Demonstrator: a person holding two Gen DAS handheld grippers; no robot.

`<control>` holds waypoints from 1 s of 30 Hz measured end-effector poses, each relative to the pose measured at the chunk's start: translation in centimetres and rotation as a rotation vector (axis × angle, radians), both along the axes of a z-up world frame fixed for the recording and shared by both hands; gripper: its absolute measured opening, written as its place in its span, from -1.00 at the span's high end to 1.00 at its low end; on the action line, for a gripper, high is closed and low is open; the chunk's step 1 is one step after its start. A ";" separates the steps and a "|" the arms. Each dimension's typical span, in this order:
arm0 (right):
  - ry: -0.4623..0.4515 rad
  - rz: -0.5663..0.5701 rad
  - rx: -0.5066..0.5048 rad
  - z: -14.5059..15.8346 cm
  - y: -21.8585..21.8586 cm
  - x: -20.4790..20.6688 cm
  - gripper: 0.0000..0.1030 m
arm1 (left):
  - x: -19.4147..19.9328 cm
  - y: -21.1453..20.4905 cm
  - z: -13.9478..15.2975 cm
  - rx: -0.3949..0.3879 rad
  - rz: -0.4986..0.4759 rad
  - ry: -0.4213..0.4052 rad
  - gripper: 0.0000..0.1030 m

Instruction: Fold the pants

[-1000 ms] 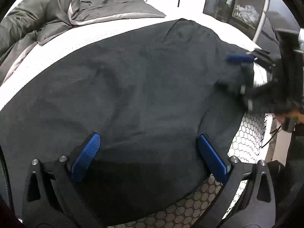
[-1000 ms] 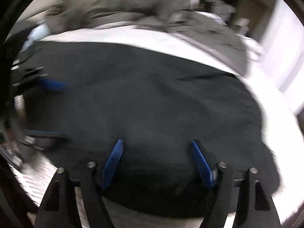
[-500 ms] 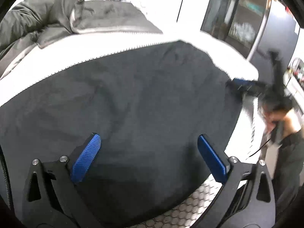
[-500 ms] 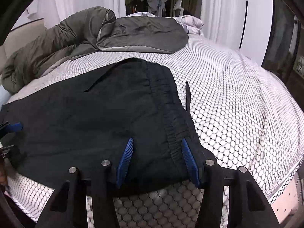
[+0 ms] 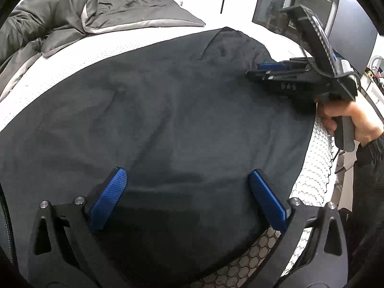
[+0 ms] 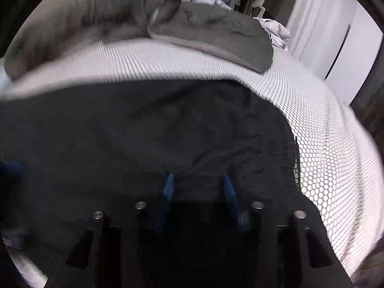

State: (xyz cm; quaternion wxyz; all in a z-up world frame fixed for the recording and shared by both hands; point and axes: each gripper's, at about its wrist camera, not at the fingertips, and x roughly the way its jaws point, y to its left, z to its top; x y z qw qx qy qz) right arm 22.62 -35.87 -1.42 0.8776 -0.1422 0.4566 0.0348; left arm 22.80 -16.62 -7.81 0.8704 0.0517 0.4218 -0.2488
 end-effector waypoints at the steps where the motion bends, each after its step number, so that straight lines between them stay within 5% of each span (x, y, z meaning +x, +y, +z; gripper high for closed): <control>1: -0.009 -0.015 0.027 0.4 -0.7 -0.1 0.54 | 0.1 -0.1 0.0 0.000 -0.001 -0.001 -0.97; 3: -0.051 -0.066 0.021 2.1 -1.7 -0.7 0.88 | 0.1 -0.2 -0.1 0.001 -0.002 -0.001 -0.97; 6: -0.146 -0.118 0.003 5.4 -3.7 -3.3 0.64 | 0.1 -0.1 -0.2 -0.002 -0.001 -0.001 -0.97; 13: -0.027 -0.207 0.096 2.0 -9.4 -5.7 0.53 | 0.0 0.2 -0.3 -0.004 -0.003 -0.005 -0.97; 16: -0.068 -0.280 0.063 4.1 -10.3 -7.0 0.51 | 0.1 0.2 -0.2 0.003 -0.001 0.001 -0.97; 19: -0.154 -0.200 0.135 6.6 -8.8 -7.2 0.39 | 0.3 0.2 0.9 -0.012 -0.004 0.018 -0.96; 23: -0.105 -0.065 0.091 5.1 -4.5 -4.5 0.34 | 1.9 0.4 3.0 -0.082 0.020 -0.013 -0.97; 27: 0.011 -0.045 0.006 1.5 -2.6 -1.1 0.34 | 5.1 0.5 0.6 0.000 0.110 0.094 -0.96; 30: -0.022 -0.072 0.075 4.7 -3.7 -2.6 0.29 | 4.9 0.2 0.7 0.015 0.100 0.065 -0.97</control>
